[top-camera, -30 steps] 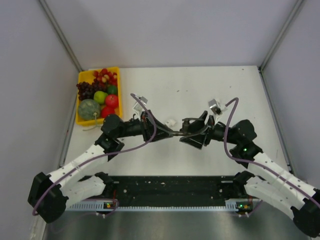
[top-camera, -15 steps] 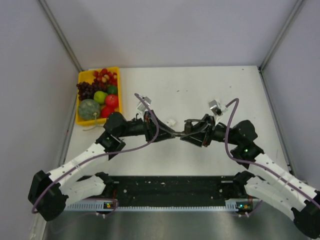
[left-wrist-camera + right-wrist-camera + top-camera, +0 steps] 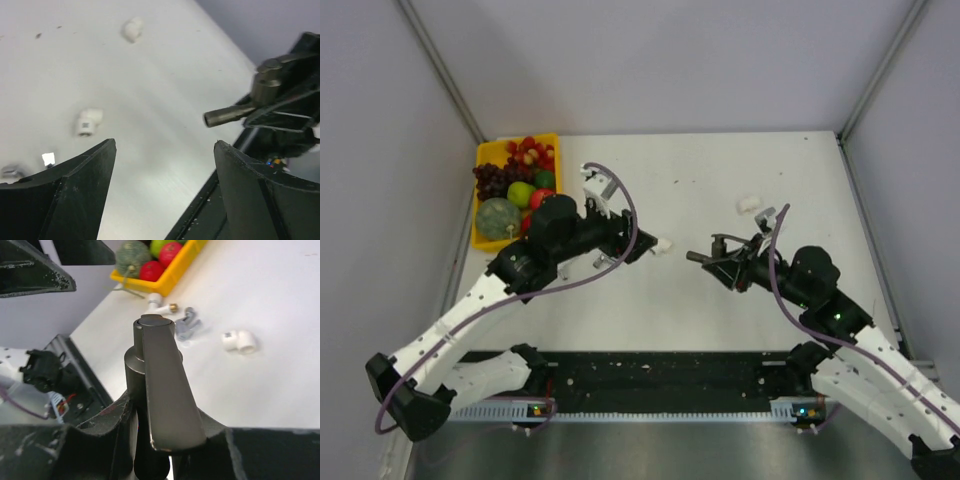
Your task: Install the water faucets
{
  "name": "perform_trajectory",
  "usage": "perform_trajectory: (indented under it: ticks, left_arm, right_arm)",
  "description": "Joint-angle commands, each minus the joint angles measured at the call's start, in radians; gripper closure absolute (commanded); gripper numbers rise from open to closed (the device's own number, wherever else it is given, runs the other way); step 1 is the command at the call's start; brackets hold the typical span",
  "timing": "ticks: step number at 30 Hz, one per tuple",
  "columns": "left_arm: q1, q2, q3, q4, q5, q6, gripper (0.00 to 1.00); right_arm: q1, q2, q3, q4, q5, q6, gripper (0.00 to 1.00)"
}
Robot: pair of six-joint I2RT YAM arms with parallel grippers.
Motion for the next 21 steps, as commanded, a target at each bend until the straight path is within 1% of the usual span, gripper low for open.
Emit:
perform_trajectory:
  ticks: [1,3,6,10,16,18,21]
  left_arm:
    - [0.002,0.127,0.153,-0.338,-0.366,0.149,0.14]
    - [0.002,0.202,0.205,-0.378,-0.429,0.153,0.13]
    - [0.003,0.317,0.261,-0.38,-0.478,0.138,0.06]
    - [0.018,0.48,0.334,-0.38,-0.52,0.107,0.05]
    - [0.035,0.719,0.44,-0.378,-0.483,0.066,0.04]
    - [0.038,0.781,0.474,-0.389,-0.449,0.064,0.04]
    - [0.04,0.86,0.501,-0.351,-0.391,0.069,0.04]
  right_arm:
    - [-0.005,-0.071,0.093,-0.199,0.255,-0.088,1.0]
    - [-0.005,-0.094,0.095,-0.239,0.332,-0.088,1.0]
    - [-0.005,-0.114,0.078,-0.271,0.433,-0.082,1.0]
    - [-0.005,-0.125,0.052,-0.293,0.53,-0.071,1.0]
    - [-0.005,-0.142,0.033,-0.304,0.547,-0.079,1.0]
    - [-0.005,-0.149,0.03,-0.305,0.548,-0.084,1.0]
    - [-0.005,-0.157,0.023,-0.304,0.547,-0.088,1.0]
